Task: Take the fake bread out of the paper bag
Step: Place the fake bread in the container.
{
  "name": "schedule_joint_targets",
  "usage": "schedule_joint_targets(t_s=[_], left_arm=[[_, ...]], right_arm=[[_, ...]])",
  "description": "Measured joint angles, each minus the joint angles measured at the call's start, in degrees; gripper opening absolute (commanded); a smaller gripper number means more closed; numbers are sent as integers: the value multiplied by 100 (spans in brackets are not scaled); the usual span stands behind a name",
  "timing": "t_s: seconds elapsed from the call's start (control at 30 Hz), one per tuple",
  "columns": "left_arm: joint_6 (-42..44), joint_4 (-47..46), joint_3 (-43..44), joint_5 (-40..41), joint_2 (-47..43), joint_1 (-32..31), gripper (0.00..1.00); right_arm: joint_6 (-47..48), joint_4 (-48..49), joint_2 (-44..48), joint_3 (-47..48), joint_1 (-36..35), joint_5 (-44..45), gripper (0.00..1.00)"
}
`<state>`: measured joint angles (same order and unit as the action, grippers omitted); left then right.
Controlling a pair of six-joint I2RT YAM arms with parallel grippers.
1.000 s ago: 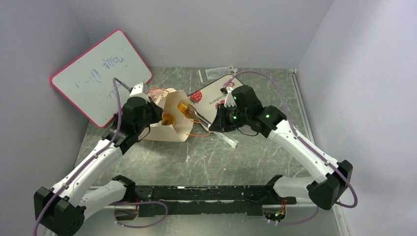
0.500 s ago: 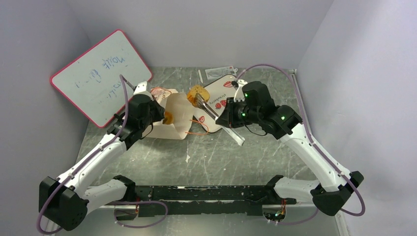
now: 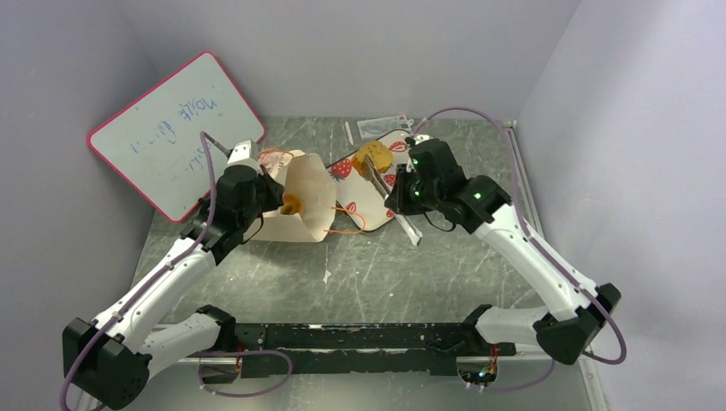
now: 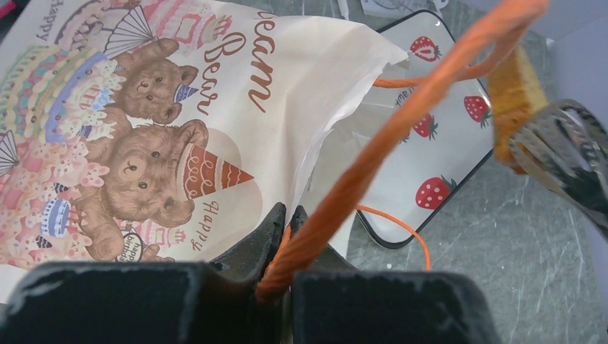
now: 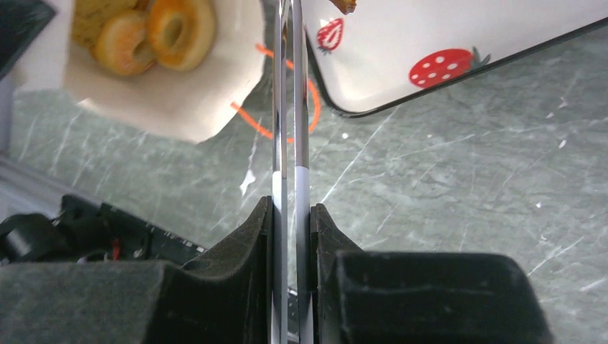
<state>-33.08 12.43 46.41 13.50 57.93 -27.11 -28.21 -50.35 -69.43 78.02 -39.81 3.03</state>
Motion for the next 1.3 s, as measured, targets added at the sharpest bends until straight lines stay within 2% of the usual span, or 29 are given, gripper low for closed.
schedule_joint_targets(t_s=[0.67,1.3], left_arm=[[120,643,0,-278,-870,0,7],[118,741,0,-363,-935,0,7]], right_arm=[[393,1244,-2568,254,813,1025,0],[551,1784,-3523,483,1349,977,0]])
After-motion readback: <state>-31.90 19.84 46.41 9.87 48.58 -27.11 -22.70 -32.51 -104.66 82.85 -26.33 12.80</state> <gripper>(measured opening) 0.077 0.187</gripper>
